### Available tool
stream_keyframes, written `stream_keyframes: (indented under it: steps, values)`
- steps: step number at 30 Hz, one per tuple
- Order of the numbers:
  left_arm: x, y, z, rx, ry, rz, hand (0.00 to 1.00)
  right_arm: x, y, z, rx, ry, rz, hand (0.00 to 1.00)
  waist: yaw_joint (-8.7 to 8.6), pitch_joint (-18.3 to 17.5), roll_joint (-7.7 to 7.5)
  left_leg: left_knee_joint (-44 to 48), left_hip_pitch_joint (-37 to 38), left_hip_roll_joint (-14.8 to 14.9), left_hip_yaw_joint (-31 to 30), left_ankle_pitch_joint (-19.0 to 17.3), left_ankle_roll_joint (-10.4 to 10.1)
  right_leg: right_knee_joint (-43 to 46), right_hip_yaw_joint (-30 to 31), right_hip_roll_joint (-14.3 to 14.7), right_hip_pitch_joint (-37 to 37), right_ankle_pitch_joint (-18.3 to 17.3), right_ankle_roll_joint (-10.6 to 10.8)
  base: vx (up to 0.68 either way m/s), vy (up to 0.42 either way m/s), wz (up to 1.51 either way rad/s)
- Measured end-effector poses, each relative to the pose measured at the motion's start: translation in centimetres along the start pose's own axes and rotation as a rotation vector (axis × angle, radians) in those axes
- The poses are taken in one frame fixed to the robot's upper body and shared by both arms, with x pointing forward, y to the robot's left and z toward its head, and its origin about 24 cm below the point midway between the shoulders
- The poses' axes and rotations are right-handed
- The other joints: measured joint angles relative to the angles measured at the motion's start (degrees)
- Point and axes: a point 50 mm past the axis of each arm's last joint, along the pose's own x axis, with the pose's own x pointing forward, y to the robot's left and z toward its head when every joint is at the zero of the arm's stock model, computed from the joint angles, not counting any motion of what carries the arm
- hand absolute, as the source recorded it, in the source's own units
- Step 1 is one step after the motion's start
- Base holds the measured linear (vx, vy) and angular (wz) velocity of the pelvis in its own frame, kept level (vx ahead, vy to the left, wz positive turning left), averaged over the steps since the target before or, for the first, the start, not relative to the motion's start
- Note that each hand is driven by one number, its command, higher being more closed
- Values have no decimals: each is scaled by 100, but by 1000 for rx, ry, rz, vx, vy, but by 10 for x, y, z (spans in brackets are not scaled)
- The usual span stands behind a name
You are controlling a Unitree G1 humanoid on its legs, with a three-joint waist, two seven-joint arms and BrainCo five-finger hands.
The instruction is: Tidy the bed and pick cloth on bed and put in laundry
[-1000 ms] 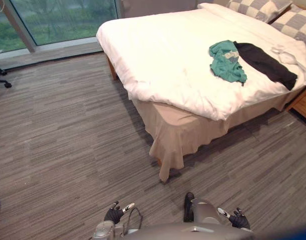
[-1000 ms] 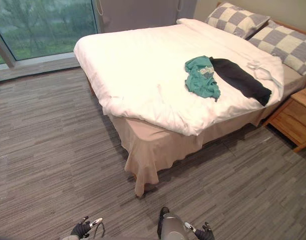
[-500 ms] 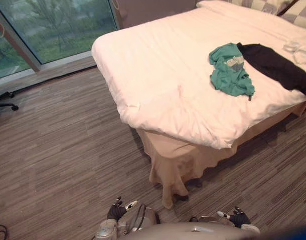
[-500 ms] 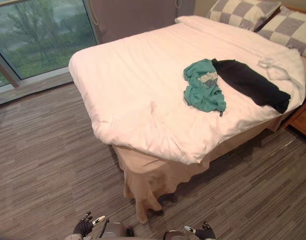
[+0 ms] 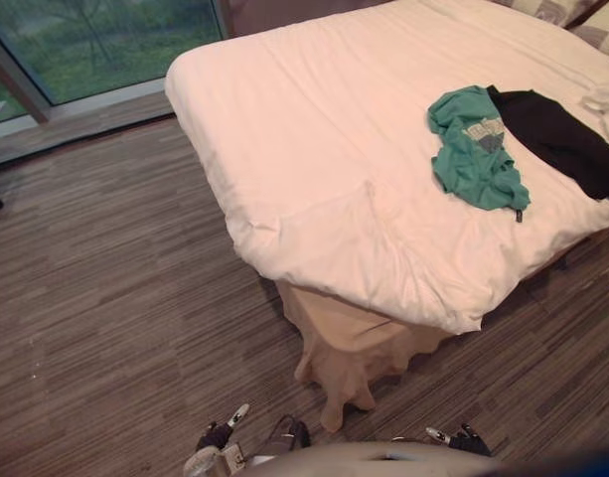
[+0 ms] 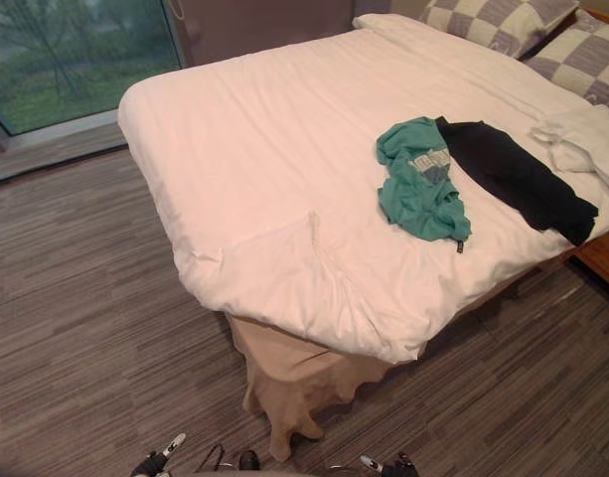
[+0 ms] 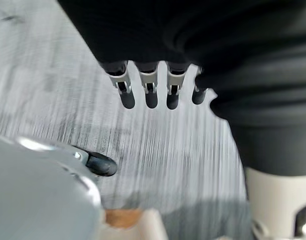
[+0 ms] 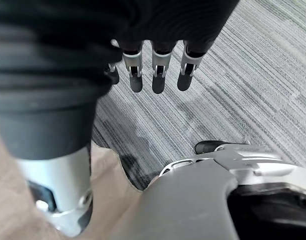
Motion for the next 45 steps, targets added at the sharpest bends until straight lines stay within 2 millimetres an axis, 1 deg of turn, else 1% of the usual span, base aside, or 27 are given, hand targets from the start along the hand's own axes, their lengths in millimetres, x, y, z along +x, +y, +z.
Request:
stream_keyframes:
  steps: [3, 6, 9, 10, 12, 13, 14, 15, 16, 17, 18, 19, 20, 22, 23, 24, 25, 27, 28, 32, 34, 35, 36, 38, 41, 43, 45]
  values:
    - [2, 22, 20, -235, -98, 162, 0, 0, 0, 0, 0, 3, 12, 0, -7, -20, 22, -3, 1, 3, -5, 18, 20, 1, -8, 2, 5, 0, -1, -24, -23, 1]
    - [0, 41, 57, -421, -277, 281, 0, 0, -3, 0, 13, 7, 22, 0, -11, -15, 90, -14, -13, -4, -10, 48, 63, 8, -9, -1, -14, -2, -4, -79, -13, 0]
    - [-12, 56, 127, -515, -542, 342, 0, -2, -6, -6, 11, 11, 22, 0, 3, 29, 165, -56, -44, -66, -6, 86, 123, 7, -71, -60, -69, -151, -143, -136, -12, -1]
    - [-16, 58, 144, -528, -602, 343, 0, -3, -7, -9, 11, 13, 19, 0, 18, 29, 175, -57, -45, -75, -6, 86, 126, 16, -111, -74, -67, -196, -141, -145, -21, 6]
    - [-46, 66, 218, -581, -875, 287, 0, -8, -12, -20, 14, 7, 4, 0, 84, -15, 240, -59, -116, -56, 10, 49, 144, 27, -153, -65, -111, -267, -112, -150, -22, 7]
    - [-57, 67, 239, -591, -956, 257, 0, -9, -13, -21, 15, 3, 0, 0, 98, -31, 253, -59, -145, -52, 25, 44, 154, 11, -172, -63, -126, -277, -128, -112, -11, 9]
    - [-75, 67, 267, -585, -1078, 207, 0, -10, -15, -23, 16, -7, -6, 0, 102, -45, 273, -59, -193, -48, 42, 43, 156, -17, -223, -66, -145, -275, -123, -41, 1, 19]
    - [-104, 60, 300, -546, -1241, 132, 0, -12, -17, -26, 23, -13, -14, 0, 105, -55, 289, -59, -223, -43, 112, 43, 156, -51, -274, -77, -170, -265, -106, -22, 16, 25]
    - [-133, 49, 325, -494, -1396, 59, 0, -14, -20, -29, 35, -14, -25, 0, 118, -64, 301, -58, -246, -44, 190, 43, 156, -80, -274, -95, -169, -240, -69, 15, 27, 18]
    - [-146, 43, 334, -466, -1464, 31, 0, -14, -21, -30, 38, -15, -29, 0, 127, -81, 308, -59, -247, -60, 193, 42, 158, -90, -274, -107, -167, -235, -63, 53, 42, 6]
    - [-169, 31, 345, -392, -1584, -13, 0, -15, -22, -31, 48, -16, -37, 0, 129, -120, 331, -59, -243, -96, 195, 23, 186, -102, -271, -138, -151, -190, -8, 77, 48, 0]
    - [-182, 20, 351, -334, -1653, -49, 0, -15, -22, -32, 54, -17, -39, 0, 127, -148, 346, -59, -232, -127, 195, 15, 191, -104, -267, -151, -132, -163, -21, 126, 55, 3]
    - [-197, -3, 353, -239, -1727, -117, 0, -16, -21, -33, 66, -15, -41, 0, 118, -219, 306, -58, -217, -166, 205, -2, 187, -103, -242, -169, -101, -135, -12, 160, 55, 4]
    - [-221, -46, 348, -67, -1840, -248, 0, -16, -21, -33, 95, -19, -52, 0, 130, -247, 318, -56, -214, -192, 253, 6, 228, -97, -153, -196, -114, -115, -6, 143, 43, -4]
    - [-236, -75, 337, 105, -1929, -318, 0, -16, -20, -32, 98, -23, -51, 0, 134, -255, 308, -53, -210, -202, 327, -3, 230, -95, -101, -208, -124, -108, -11, 114, 28, -17]
    - [-242, -89, 330, 187, -1964, -360, 0, -15, -20, -31, 99, -25, -50, 0, 124, -267, 304, -50, -209, -208, 353, -5, 231, -94, -67, -212, -124, -106, -15, 183, 24, -25]
    - [-251, -116, 314, 357, -2009, -463, 0, -14, -18, -29, 101, -30, -46, 0, 85, -276, 305, -16, -204, -205, 429, -2, 233, -76, 48, -207, -161, -84, -51, 151, 10, -27]
    - [-251, -132, 300, 475, -2012, -534, 0, -14, -17, -27, 101, -34, -44, 0, -29, -277, 306, -14, -180, -163, 509, -1, 234, -12, 176, -166, -234, -50, -104, 142, -22, -37]
    - [-249, -149, 286, 562, -1987, -605, 0, -14, -18, -27, 104, -29, -46, 0, -141, -279, 310, -13, -124, -82, 531, -1, 234, 23, 231, -96, -238, 21, -206, 119, -56, -35]
    - [-244, -173, 263, 768, -1972, -640, 0, -14, -20, -28, 102, -18, -52, 0, -242, -297, 366, -10, -25, 200, 654, -1, 233, 505, 380, 113, -476, 136, -293, 105, -89, -28]
    - [-243, -183, 254, 784, -1956, -664, 0, -14, -24, -28, 103, -17, -61, 0, -332, -266, 518, 92, -37, 456, 635, -4, 226, 1195, 422, 235, -925, 91, -304, 74, -103, -6]
    - [-242, -192, 248, 781, -1932, -687, 0, -14, -26, -27, 105, -21, -67, 0, -354, -270, 578, 179, -130, 510, 618, 1, 214, 652, 491, 314, -973, 151, -285, -6, -45, 3]
    - [-242, -197, 245, 813, -1930, -682, 0, -13, -26, -26, 98, -21, -64, 0, -379, -292, 429, 241, -202, 420, 650, -98, 58, 290, 503, 255, -992, 477, -245, 8, -29, 6]
    - [-238, -208, 241, 901, -1920, -657, 0, -11, -31, -18, 89, -39, -74, 0, -438, -221, 578, 253, -308, 489, 675, -158, -22, 141, 543, 305, -1048, 477, -245, 25, -53, -20]
    - [-213, -216, 241, 962, -1809, -535, 0, -6, -38, 0, 73, -75, -82, 0, -610, -61, 825, 248, -418, 488, 839, -156, -23, 72, 667, 313, -1216, 478, -245, -36, -52, -34]
    - [-202, -217, 243, 1006, -1766, -461, 0, -5, -37, 2, 69, -78, -78, 0, -702, 15, 869, 248, -425, 473, 875, -155, -25, 17, 678, 323, -1227, 478, -245, -60, -41, -24]
    - [-194, -221, 250, 1028, -1715, -388, 0, -4, -36, 6, 53, -84, -68, 0, -753, 102, 840, 243, -554, 466, 881, -136, -52, -17, 664, 327, -1362, 479, -248, -100, -36, -8]
